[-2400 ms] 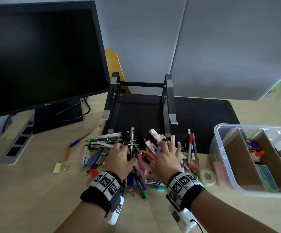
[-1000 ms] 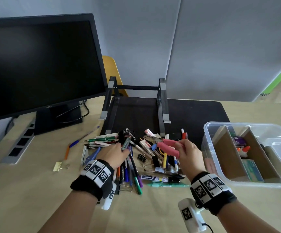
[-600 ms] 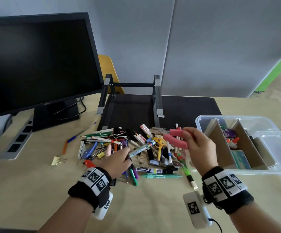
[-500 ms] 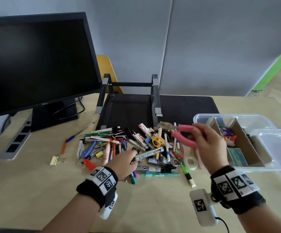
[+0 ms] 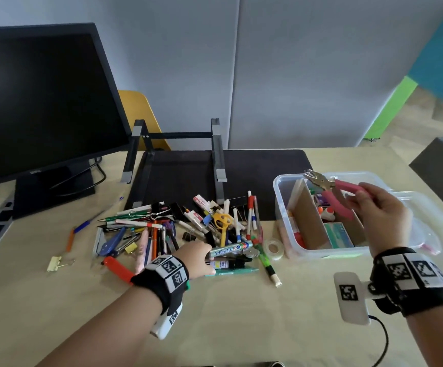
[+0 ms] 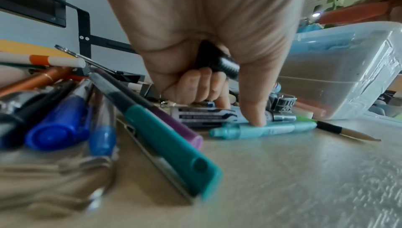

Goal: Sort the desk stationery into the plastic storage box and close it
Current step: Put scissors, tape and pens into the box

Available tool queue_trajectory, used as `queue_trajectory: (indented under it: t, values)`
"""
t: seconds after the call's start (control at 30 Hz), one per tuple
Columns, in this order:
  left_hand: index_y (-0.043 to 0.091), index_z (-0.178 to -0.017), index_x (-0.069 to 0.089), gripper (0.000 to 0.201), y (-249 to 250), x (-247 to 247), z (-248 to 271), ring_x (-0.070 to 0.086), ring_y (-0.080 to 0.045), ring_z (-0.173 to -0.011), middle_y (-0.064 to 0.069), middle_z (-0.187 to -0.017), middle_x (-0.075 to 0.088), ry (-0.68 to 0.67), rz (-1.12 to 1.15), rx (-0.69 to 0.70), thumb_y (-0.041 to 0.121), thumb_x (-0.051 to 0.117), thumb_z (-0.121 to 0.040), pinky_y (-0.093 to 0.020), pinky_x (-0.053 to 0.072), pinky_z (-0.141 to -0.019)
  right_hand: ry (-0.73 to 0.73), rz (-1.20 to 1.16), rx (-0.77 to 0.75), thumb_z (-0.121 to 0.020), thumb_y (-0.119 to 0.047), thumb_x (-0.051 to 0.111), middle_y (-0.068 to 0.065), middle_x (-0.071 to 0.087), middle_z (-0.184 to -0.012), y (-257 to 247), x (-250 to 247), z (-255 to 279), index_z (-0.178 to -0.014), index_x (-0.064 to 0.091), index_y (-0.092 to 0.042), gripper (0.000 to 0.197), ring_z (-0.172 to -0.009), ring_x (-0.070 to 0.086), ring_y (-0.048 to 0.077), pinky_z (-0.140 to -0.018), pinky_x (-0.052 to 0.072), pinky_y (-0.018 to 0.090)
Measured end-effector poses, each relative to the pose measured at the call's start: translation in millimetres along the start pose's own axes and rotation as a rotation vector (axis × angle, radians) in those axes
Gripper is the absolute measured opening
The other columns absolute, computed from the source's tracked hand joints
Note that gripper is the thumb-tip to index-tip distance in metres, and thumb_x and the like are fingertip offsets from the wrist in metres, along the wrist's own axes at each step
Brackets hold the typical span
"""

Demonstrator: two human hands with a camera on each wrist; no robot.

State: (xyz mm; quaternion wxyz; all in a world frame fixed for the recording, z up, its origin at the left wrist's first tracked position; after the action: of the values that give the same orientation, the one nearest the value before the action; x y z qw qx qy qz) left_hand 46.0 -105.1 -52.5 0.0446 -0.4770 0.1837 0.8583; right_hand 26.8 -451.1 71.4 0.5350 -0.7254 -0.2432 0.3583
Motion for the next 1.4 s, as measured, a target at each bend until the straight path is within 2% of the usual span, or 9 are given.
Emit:
queue_trajectory:
  t: [0.1,0.2,0.3,0.47,0.57,0.73,0.87,1.2,1.4]
  values:
    - [0.018,-0.067,0.037,0.036,1.3,-1.0,-2.1,0.045,-0.016,-0.066,0.007,-0.067,0.040,-0.002,0.021,-0.017,0.033,0.066,-0.083,-0.020,0.027,-0.049,0.072,-0.056,0.030,-0.091,-0.014,0.055,0.002,0.068,-0.082,2.1,-21.6,-10.5,-0.114,0.063,-0.017,0.025,-0.069,0.068,-0.001,-0.075,0.057,0.021]
    - [0.019,-0.069,0.043,0.027,5.7,-6.2,-1.2,0.041,-0.002,-0.053,0.013,-0.067,0.043,-0.002,0.052,-0.012,0.028,0.065,-0.084,-0.014,0.027,-0.045,0.117,-0.061,0.026,-0.091,-0.014,0.055,0.001,0.067,-0.083,3.2,-42.0,-20.0,-0.117,0.062,-0.011,0.028,-0.070,0.066,-0.001,-0.086,0.056,0.027]
    - [0.019,-0.070,0.046,0.022,10.5,-11.1,-0.2,0.040,-0.001,-0.049,0.010,-0.064,0.044,-0.007,0.042,-0.013,0.026,0.061,-0.084,-0.014,0.027,-0.043,0.148,-0.060,0.023,-0.091,-0.012,0.055,-0.003,0.066,-0.081,7.2,-60.2,-30.8,-0.118,0.062,-0.009,0.028,-0.066,0.066,-0.005,-0.081,0.054,0.018]
    - [0.022,-0.064,0.044,0.026,10.7,-25.0,0.8,0.043,-0.009,-0.056,0.005,-0.063,0.047,0.049,0.073,-0.050,0.033,0.061,-0.080,-0.023,0.033,-0.053,0.184,-0.014,0.035,-0.090,-0.015,0.057,-0.011,0.066,-0.079,19.7,-82.6,-50.6,-0.118,0.063,-0.010,0.029,-0.067,0.066,-0.005,-0.082,0.053,0.016]
    - [0.018,-0.073,0.055,0.017,12.2,-39.5,3.4,0.052,-0.013,-0.063,0.002,-0.070,0.057,0.122,0.152,-0.091,0.033,0.062,-0.079,-0.027,0.042,-0.060,0.173,0.086,0.049,-0.088,-0.018,0.057,0.000,0.070,-0.087,27.2,-92.6,-60.5,-0.118,0.064,-0.012,0.031,-0.073,0.064,0.005,-0.070,0.051,0.008]
    - [0.022,-0.069,0.053,0.020,25.2,-61.3,7.6,0.053,-0.012,-0.060,0.004,-0.065,0.055,0.251,0.228,-0.098,0.028,0.064,-0.084,-0.019,0.035,-0.051,0.044,0.335,0.053,-0.087,-0.016,0.057,0.004,0.068,-0.089,32.8,-90.8,-64.6,-0.115,0.067,-0.013,0.029,-0.079,0.061,0.023,-0.079,0.050,0.032]
    - [0.015,-0.086,0.065,0.013,40.7,-71.5,6.1,0.061,-0.023,-0.067,-0.008,-0.074,0.066,0.321,0.317,-0.081,0.027,0.062,-0.086,-0.032,0.043,-0.057,-0.146,0.539,0.006,-0.090,-0.017,0.050,0.004,0.065,-0.065,32.5,-75.6,-56.8,-0.100,0.071,-0.030,0.026,-0.057,0.056,0.024,-0.055,0.042,0.025]
    - [0.014,-0.081,0.049,0.017,104.2,-86.2,1.9,0.039,-0.018,-0.052,-0.001,-0.059,0.041,0.456,0.521,-0.057,0.025,0.048,-0.095,-0.031,0.029,-0.053,-0.401,0.764,-0.143,-0.093,-0.024,0.049,0.001,0.072,-0.090,50.6,-46.1,-56.6,-0.102,0.069,-0.021,0.022,-0.080,0.063,0.022,-0.066,0.045,0.026]
    - [0.013,-0.072,0.039,0.029,145.4,-96.7,-4.1,0.050,-0.027,-0.057,-0.005,-0.062,0.046,0.569,0.593,-0.083,0.028,0.045,-0.096,-0.037,0.039,-0.053,-0.466,0.776,-0.171,-0.093,-0.027,0.046,0.000,0.058,-0.065,50.2,-41.9,-63.9,-0.088,0.067,-0.015,0.024,-0.063,0.055,0.020,-0.053,0.035,0.026]
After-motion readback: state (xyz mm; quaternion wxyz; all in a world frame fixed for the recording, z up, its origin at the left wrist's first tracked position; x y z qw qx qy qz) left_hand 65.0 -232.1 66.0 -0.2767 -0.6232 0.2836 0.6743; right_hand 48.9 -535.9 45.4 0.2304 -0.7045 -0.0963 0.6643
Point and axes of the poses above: each hand's wrist, its own z-axis away from the middle knuckle, its own x-axis out of the palm, y = z × x, the point moved 6 cm from there along -z, towards the middle knuckle
